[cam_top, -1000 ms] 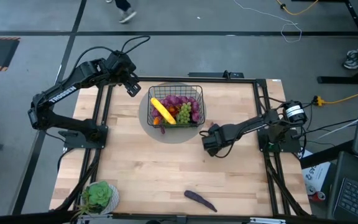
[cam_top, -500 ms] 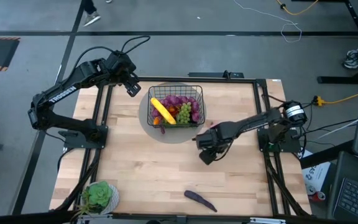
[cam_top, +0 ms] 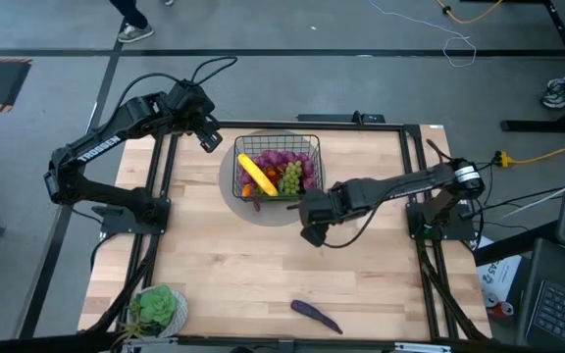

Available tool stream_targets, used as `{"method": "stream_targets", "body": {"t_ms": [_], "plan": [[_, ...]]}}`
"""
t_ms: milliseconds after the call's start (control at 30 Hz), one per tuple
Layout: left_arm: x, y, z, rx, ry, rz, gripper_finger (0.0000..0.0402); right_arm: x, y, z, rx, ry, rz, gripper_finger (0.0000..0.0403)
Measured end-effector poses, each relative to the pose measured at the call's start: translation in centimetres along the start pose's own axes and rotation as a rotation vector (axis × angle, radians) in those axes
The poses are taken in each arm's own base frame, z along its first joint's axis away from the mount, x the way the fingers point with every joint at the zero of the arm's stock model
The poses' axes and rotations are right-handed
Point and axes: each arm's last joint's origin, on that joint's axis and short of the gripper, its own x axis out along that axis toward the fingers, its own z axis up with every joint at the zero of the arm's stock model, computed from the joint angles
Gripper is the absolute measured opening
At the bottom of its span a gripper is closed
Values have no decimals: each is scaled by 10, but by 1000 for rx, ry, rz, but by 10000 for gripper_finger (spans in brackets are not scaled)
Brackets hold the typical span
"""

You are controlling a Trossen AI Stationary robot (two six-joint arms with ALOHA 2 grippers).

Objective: Build produce basket
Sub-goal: Put the pink peach into the wire basket

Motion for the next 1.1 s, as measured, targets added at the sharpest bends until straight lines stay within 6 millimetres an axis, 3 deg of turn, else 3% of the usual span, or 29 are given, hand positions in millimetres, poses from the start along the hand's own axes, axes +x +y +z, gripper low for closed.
{"method": "stream_targets", "body": {"t_ms": [133, 733, 1100], "plan": [[0, 0, 0, 0, 1, 0, 208, -6, -4, 1, -12, -26, -85, 208], [0, 0, 0, 0, 0, 0, 208, -16, -29, -20, 4, 188, -347, 208], [0, 0, 0, -1, 0, 0, 208, -10, -37, -11, 53, 30, -454, 208]]}}
